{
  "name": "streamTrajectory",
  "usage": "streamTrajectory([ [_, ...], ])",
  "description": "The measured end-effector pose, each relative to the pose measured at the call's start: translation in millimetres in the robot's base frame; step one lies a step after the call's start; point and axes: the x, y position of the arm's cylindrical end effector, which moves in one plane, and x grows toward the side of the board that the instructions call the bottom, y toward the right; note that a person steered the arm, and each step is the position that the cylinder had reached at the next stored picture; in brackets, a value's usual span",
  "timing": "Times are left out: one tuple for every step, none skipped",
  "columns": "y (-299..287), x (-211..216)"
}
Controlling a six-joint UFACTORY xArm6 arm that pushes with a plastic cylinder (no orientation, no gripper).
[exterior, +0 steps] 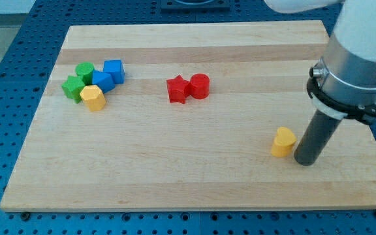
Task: Move the yellow heart to the bottom of the red circle
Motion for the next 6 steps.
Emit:
streamTrajectory([
  [-5.9,-14.7],
  [-24.3,-14.9],
  [-47.9,-14.0],
  [-67.9,-14.0],
  [-73.4,-16.0],
  [-67.4,-19.8],
])
